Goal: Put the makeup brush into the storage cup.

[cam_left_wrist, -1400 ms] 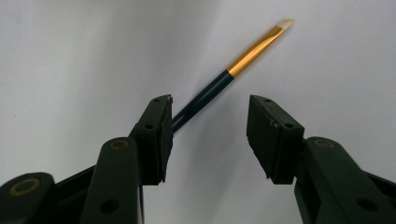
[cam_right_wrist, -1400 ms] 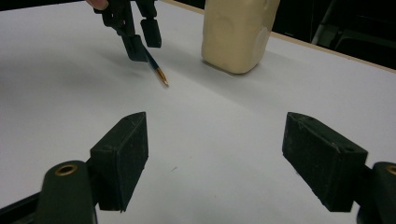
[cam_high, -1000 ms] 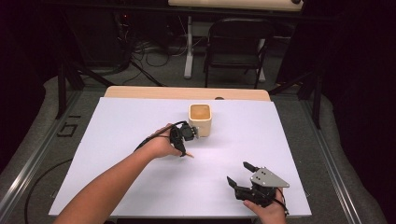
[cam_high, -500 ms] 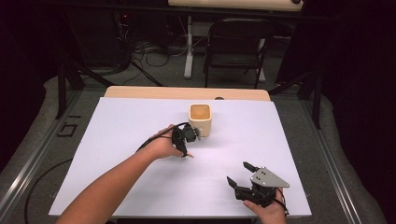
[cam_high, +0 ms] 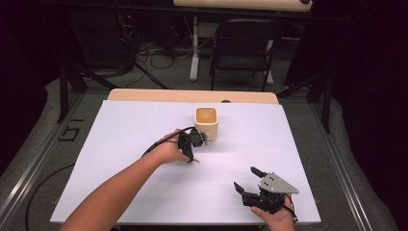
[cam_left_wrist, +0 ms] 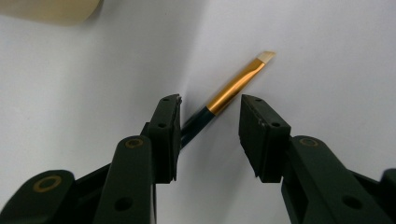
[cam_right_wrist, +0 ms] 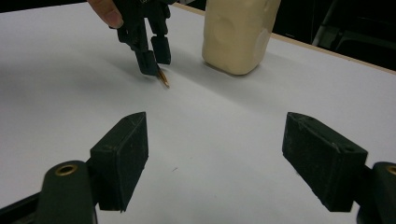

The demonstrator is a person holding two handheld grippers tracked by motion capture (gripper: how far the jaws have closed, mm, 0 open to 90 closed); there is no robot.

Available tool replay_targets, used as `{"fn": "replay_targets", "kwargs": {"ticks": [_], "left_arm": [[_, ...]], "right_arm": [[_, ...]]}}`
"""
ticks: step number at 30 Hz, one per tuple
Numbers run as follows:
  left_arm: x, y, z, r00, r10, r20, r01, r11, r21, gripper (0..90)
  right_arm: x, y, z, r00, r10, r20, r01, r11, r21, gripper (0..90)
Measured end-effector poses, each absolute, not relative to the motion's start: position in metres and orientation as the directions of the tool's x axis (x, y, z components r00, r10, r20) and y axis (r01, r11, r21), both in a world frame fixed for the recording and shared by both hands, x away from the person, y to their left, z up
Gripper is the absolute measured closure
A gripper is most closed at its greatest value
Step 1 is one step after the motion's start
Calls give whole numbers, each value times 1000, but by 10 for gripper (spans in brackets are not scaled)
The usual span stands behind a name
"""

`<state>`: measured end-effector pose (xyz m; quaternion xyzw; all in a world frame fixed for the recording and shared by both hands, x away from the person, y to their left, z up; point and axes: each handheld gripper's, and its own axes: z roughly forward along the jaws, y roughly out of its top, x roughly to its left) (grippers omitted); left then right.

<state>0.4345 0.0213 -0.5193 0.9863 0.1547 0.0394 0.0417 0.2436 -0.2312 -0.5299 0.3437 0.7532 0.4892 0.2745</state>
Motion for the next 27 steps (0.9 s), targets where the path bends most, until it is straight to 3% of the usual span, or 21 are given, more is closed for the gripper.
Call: {"fn": "replay_targets", "kwargs": {"ticks": [9,27], "left_arm": [[437,22,-521,951,305,60,299,-951,82,635],[438,21,-522,945,327,4,326,-942,76,809]], "right_arm": [[244,-231,-530,-614,785,-77,249,285,926,226],[243,-231,-530,-616,784,-76,246,283,927,226]]}}
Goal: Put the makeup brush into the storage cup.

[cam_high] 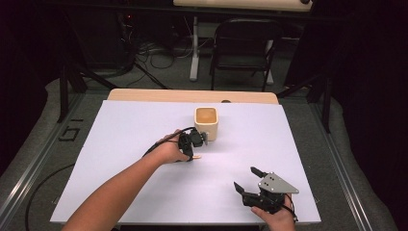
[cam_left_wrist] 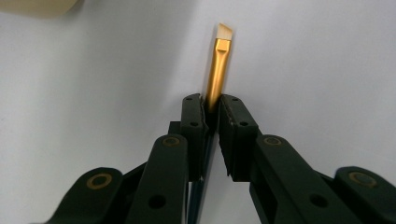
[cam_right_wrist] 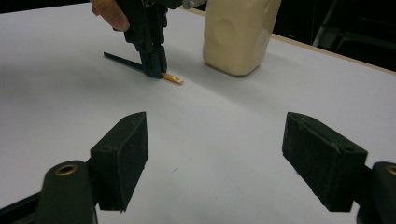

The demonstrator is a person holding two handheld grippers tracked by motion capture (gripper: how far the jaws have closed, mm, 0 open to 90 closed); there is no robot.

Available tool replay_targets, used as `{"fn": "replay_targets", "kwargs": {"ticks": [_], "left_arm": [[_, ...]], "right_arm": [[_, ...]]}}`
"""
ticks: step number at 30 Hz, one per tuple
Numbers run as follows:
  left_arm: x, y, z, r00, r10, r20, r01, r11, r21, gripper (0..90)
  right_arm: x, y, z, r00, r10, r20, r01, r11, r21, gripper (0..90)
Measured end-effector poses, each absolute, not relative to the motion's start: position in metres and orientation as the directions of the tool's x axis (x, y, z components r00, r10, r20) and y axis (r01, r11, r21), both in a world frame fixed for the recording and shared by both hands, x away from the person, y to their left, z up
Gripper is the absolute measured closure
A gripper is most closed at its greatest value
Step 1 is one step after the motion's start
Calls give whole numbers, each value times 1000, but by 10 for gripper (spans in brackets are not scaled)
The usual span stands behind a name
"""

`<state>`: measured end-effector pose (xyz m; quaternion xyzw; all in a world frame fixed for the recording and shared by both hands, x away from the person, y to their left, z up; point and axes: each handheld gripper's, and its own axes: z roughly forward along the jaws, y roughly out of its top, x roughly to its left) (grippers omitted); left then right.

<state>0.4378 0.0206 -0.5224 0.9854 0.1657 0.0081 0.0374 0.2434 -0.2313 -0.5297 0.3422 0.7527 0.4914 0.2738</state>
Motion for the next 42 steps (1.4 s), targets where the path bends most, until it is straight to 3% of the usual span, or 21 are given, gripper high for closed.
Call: {"fn": "replay_targets", "kwargs": {"ticks": [24,42], "left_arm": [[437,23,-518,931,365,-12,365,-929,54,840],[438,37,-494,909,417,-9,412,-894,173,840]], "right_arm": [[244,-232,-530,-614,786,-75,249,282,927,226],[244,-231,-530,-613,787,-76,248,283,927,226]]}}
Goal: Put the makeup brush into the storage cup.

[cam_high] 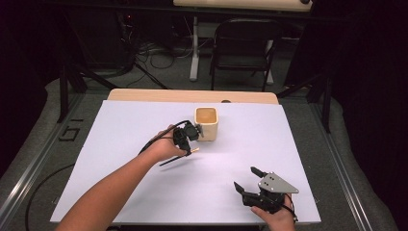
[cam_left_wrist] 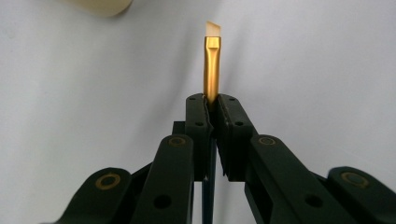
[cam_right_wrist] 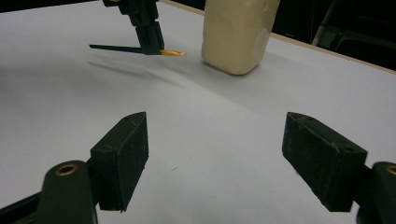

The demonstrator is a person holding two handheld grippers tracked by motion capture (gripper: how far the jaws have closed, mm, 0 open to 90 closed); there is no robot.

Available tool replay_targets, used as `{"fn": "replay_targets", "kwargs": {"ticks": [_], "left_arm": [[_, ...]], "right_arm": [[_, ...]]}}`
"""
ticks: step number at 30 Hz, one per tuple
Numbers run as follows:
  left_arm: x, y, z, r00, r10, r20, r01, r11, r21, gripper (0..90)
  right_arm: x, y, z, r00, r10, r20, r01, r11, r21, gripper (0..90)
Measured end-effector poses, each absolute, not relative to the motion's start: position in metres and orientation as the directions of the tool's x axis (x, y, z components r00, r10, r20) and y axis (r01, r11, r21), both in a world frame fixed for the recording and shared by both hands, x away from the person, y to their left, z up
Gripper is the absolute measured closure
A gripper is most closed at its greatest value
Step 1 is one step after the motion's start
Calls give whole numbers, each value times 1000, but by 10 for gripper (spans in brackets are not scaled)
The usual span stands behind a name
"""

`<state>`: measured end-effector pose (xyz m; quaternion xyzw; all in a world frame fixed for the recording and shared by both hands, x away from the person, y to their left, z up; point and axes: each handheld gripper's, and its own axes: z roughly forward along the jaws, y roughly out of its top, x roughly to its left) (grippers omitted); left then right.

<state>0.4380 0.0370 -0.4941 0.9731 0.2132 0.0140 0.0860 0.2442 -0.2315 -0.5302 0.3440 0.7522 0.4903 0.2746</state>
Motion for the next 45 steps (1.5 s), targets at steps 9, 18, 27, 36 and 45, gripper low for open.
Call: {"fn": "replay_targets", "kwargs": {"ticks": [9,18,27,36,45], "left_arm": [[436,47,-483,897,441,-19,431,-864,260,840],[431,57,-472,887,461,-14,437,-831,344,840],[427,68,-467,870,493,-27,456,-781,427,840],[417,83,-461,841,538,-61,475,-679,560,840],[406,94,-456,821,564,-90,473,-583,661,840]], "right_arm": [[244,-231,-530,-616,784,-76,260,293,920,228],[245,-231,-531,-615,785,-71,263,290,920,228],[245,-229,-532,-617,783,-76,263,296,918,244],[248,-226,-533,-611,790,-57,292,292,911,256],[249,-215,-531,-633,771,-70,299,327,896,272]]}}
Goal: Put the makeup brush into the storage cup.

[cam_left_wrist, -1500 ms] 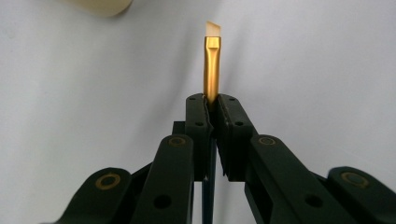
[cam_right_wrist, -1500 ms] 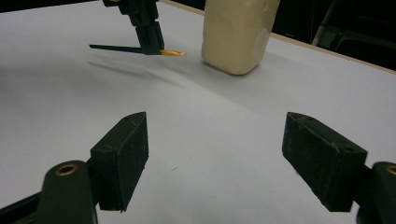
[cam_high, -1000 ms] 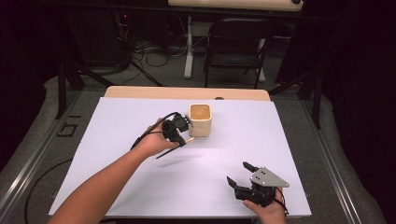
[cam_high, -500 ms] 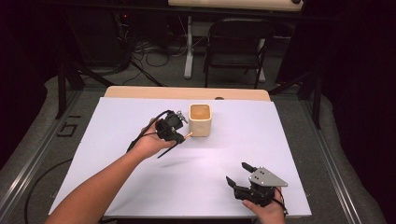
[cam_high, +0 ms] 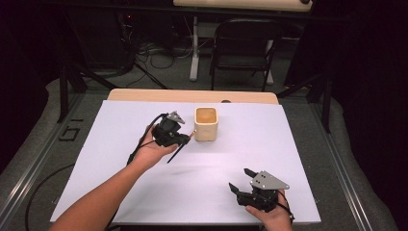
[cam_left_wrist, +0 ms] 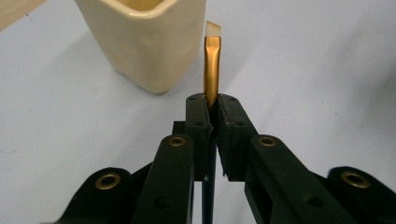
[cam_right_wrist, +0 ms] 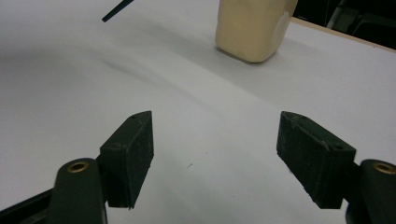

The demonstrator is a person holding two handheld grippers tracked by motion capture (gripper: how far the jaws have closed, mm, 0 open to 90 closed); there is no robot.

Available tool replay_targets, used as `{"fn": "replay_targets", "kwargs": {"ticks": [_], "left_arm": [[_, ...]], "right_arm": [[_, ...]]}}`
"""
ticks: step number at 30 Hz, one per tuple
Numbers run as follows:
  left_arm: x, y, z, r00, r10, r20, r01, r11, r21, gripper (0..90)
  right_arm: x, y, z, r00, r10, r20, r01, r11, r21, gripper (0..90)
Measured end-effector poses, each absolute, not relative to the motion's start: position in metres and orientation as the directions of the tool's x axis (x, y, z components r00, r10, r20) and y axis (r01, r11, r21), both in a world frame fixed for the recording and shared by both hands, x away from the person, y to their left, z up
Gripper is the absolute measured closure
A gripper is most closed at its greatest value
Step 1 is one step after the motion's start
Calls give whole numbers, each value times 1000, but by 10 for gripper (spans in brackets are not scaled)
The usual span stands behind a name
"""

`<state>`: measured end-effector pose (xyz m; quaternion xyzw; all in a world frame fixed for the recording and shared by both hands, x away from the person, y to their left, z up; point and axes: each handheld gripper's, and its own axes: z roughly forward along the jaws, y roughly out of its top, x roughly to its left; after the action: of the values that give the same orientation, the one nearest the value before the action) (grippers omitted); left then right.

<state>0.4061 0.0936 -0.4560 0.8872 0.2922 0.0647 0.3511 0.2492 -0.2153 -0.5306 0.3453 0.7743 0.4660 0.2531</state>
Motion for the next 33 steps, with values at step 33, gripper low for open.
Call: {"fn": "replay_targets", "kwargs": {"ticks": [33], "left_arm": [[390,107,-447,801,584,-133,447,-436,781,841]], "right_arm": [[303,-179,-485,-640,768,11,377,302,876,408]]}}
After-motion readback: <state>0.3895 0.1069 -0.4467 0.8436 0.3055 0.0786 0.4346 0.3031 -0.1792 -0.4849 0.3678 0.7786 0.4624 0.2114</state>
